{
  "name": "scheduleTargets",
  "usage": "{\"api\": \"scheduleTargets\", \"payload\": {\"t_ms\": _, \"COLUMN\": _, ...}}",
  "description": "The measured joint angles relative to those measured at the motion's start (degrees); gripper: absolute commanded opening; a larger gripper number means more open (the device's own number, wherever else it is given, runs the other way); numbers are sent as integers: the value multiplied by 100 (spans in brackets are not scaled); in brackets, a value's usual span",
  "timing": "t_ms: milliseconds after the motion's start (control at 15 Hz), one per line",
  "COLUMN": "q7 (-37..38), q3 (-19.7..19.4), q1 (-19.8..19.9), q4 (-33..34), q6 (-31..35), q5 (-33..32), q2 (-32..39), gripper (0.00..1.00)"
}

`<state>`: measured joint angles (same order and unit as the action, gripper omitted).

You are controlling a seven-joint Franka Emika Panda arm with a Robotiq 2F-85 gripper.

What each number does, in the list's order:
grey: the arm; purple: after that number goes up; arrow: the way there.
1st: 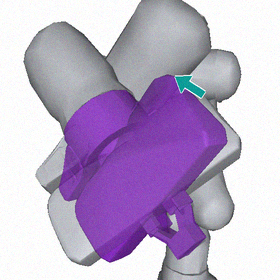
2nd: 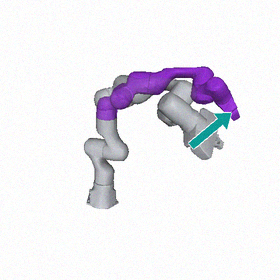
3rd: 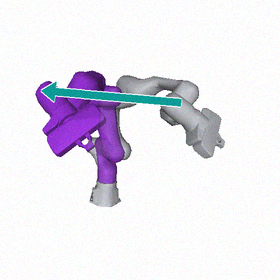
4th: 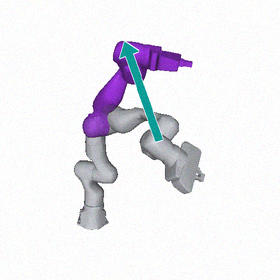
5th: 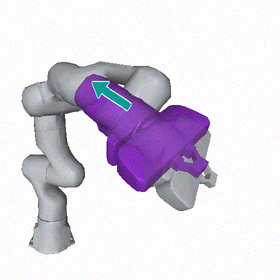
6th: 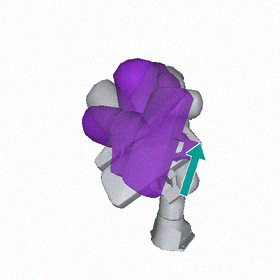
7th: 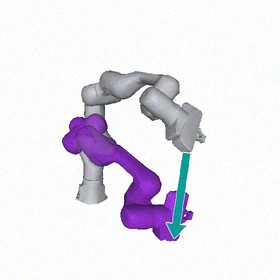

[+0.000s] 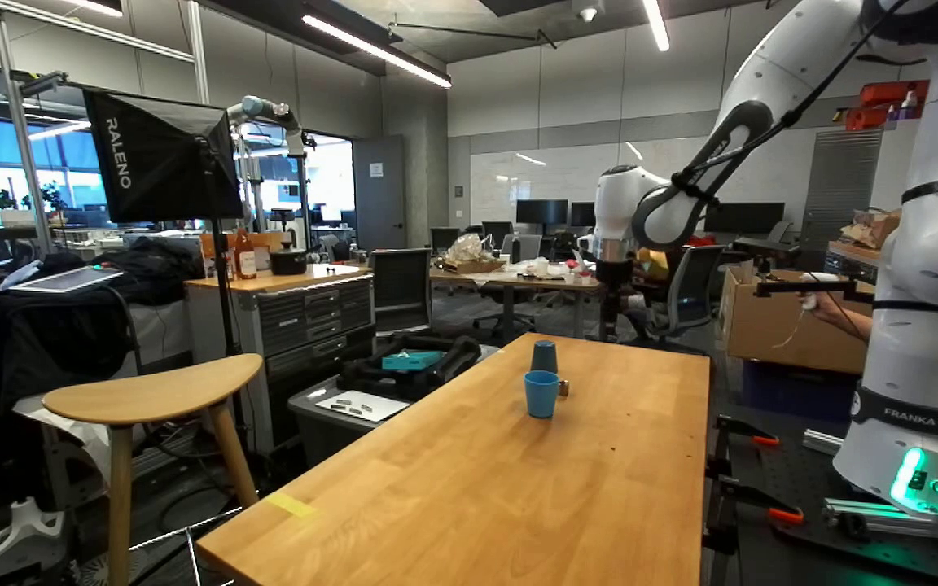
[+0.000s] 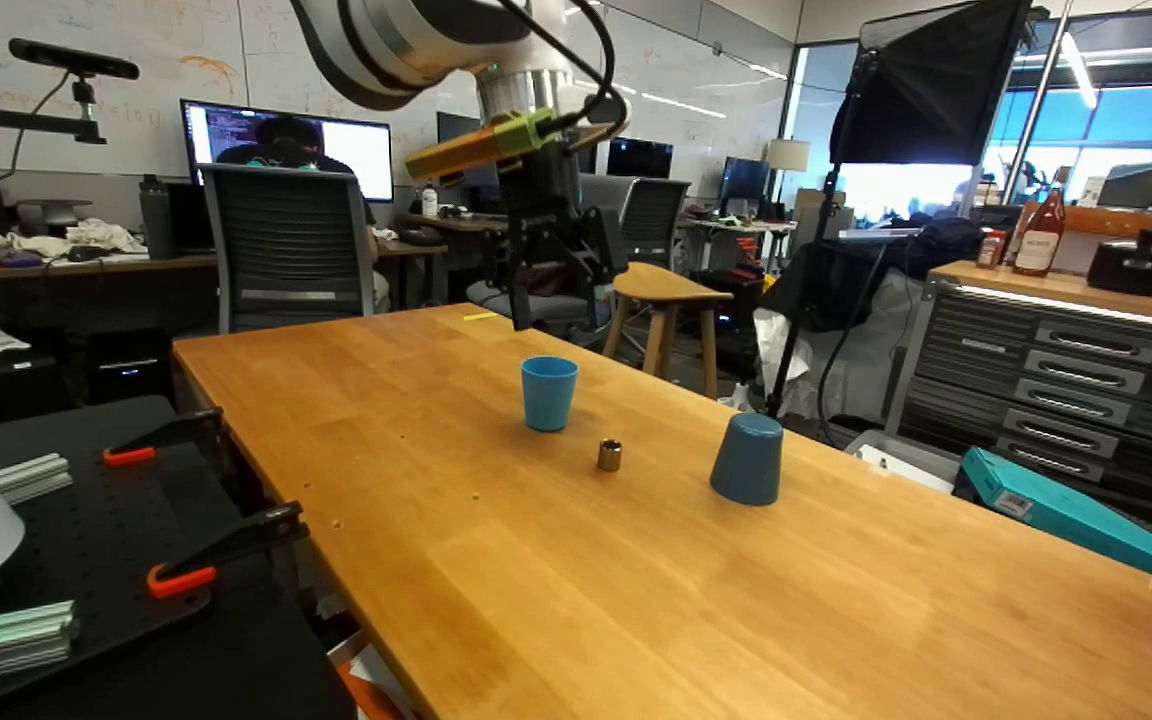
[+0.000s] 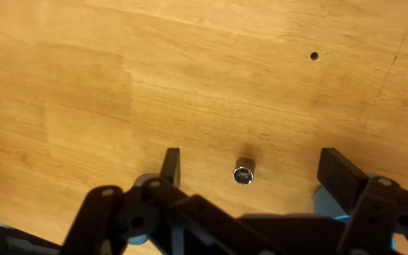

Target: Put the metal thing in the cup

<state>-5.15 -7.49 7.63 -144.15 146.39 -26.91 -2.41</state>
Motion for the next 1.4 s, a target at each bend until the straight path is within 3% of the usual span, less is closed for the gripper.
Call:
{"api": "scheduleTargets", "payload": {"t_ms": 200, "q7": 283, "q3": 77, "q1": -48, "q4": 328, "q6": 20, "q5": -10, "q2": 705, "gripper": 100}}
{"api": "scheduleTargets", "payload": {"t_ms": 467, "q7": 360, "q3": 78, "q1": -60, "q4": 396, "q6": 17, "q5": -7, "q2": 911, "gripper": 100}}
{"api": "scheduleTargets", "payload": {"t_ms": 867, "q7": 107, "q3": 81, "q1": -50, "q4": 766, "q6": 11, "q5": 1230, "q2": 1478, "gripper": 100}}
{"api": "scheduleTargets", "payload": {"t_ms": 1400, "q7": 431, "q3": -191, "q1": -18, "q4": 1795, "q6": 301, "q5": 1358, "q2": 2546, "gripper": 100}}
